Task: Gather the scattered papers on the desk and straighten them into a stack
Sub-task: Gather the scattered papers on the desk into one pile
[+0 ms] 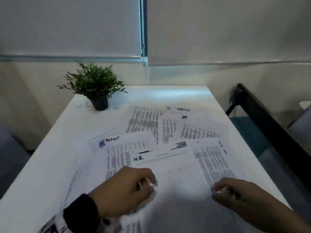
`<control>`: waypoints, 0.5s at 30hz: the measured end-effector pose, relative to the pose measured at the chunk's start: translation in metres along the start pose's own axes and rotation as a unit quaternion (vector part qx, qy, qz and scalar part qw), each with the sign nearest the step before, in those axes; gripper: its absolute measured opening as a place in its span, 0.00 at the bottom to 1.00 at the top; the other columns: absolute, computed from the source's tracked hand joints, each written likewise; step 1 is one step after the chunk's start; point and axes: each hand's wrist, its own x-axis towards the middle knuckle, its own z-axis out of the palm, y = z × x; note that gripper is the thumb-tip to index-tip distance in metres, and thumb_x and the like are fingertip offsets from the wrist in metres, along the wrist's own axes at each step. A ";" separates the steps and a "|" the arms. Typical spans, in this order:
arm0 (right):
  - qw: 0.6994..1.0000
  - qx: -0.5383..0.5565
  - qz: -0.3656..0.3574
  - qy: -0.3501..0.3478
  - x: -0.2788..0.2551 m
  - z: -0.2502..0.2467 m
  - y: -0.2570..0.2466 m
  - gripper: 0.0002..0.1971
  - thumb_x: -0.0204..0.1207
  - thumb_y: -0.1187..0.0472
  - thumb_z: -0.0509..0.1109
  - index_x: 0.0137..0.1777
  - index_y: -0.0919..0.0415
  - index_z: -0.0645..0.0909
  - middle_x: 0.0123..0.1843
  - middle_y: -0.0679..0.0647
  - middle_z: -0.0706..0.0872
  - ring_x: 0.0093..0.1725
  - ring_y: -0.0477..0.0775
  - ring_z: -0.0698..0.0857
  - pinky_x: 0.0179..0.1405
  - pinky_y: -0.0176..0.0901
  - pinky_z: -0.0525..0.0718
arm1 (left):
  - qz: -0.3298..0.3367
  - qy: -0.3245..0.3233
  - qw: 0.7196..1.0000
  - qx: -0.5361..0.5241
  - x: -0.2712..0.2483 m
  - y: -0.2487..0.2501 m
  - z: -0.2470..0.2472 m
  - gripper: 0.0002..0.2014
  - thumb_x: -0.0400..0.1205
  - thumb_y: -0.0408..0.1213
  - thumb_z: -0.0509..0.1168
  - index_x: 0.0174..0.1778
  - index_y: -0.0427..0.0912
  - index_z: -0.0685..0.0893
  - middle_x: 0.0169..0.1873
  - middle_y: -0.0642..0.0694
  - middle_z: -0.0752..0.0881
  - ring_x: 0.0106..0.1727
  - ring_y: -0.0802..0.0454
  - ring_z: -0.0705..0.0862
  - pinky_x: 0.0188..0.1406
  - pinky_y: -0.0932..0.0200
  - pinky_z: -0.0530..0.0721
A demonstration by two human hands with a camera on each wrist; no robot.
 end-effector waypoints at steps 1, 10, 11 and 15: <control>1.000 0.012 0.007 -0.007 0.015 0.012 -0.011 0.26 0.64 0.23 0.71 0.52 0.39 0.87 0.44 0.44 0.91 0.38 0.38 0.85 0.39 0.30 0.80 | 0.001 0.004 1.000 0.005 0.004 0.000 0.001 0.07 0.84 0.51 0.65 0.53 0.57 0.87 0.36 0.59 0.90 0.35 0.66 0.87 0.38 0.70 0.83; 0.991 -0.130 0.028 0.015 0.028 0.047 -0.012 0.24 0.59 0.27 0.71 0.41 0.44 0.73 0.44 0.40 0.80 0.45 0.42 0.81 0.45 0.42 0.81 | -0.159 -0.003 0.975 0.156 0.018 -0.023 0.020 0.25 0.82 0.55 0.66 0.75 0.55 0.75 0.62 0.47 0.85 0.55 0.49 0.84 0.54 0.55 0.82; 0.990 -0.137 0.036 0.023 0.027 0.050 -0.011 0.23 0.59 0.28 0.71 0.40 0.43 0.70 0.45 0.39 0.79 0.45 0.43 0.81 0.44 0.43 0.82 | -0.174 0.010 0.972 0.156 0.016 -0.019 0.022 0.28 0.82 0.55 0.66 0.78 0.54 0.72 0.66 0.44 0.84 0.57 0.48 0.84 0.55 0.54 0.83; 0.985 -0.164 0.053 0.026 0.018 0.056 -0.016 0.22 0.64 0.34 0.77 0.46 0.45 0.74 0.49 0.43 0.83 0.47 0.46 0.83 0.40 0.42 0.82 | -0.198 -0.012 0.965 0.171 0.011 0.001 0.034 0.39 0.82 0.60 0.64 0.86 0.54 0.58 0.74 0.41 0.82 0.66 0.42 0.85 0.67 0.47 0.84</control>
